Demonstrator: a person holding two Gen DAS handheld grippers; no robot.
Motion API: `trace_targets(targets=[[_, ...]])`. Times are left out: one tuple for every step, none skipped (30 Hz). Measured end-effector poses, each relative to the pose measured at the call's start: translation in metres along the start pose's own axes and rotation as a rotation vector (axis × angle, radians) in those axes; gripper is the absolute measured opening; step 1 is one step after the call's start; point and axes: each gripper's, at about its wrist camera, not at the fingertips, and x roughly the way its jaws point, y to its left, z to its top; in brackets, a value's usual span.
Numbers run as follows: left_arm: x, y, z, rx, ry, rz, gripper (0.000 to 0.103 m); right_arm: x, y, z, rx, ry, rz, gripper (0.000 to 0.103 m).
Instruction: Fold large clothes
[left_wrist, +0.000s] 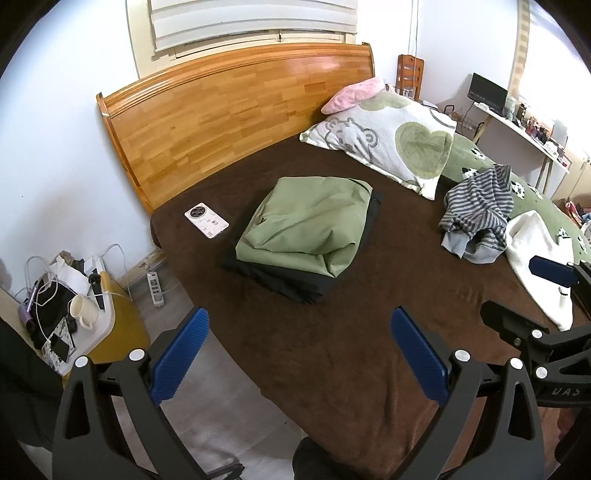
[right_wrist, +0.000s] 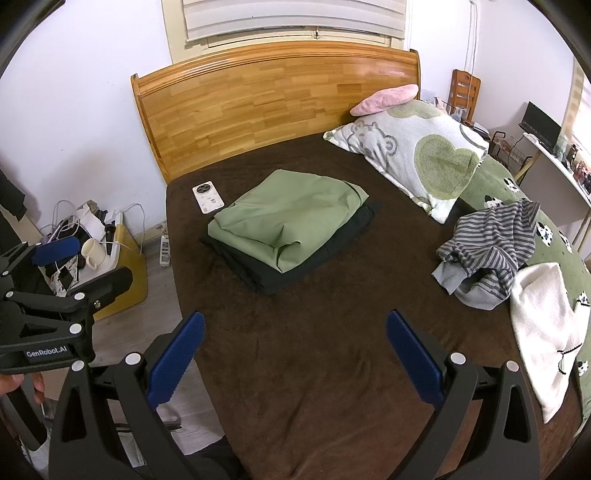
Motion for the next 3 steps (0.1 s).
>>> trace_targets(targets=[[0.0002, -0.0001, 0.0005, 0.0, 0.0, 0.0, 0.096, 0.0, 0.0007, 0.0006, 0.0, -0.001, -0.001, 0.097], [0.0004, 0.0, 0.001, -0.002, 0.0, -0.002, 0.096, -0.0005, -0.0009, -0.0007, -0.001, -0.001, -0.001, 0.097], [0.0005, 0.0001, 0.0014, -0.001, -0.001, 0.0, 0.096, -0.0001, 0.0002, 0.0002, -0.001, -0.001, -0.001, 0.097]])
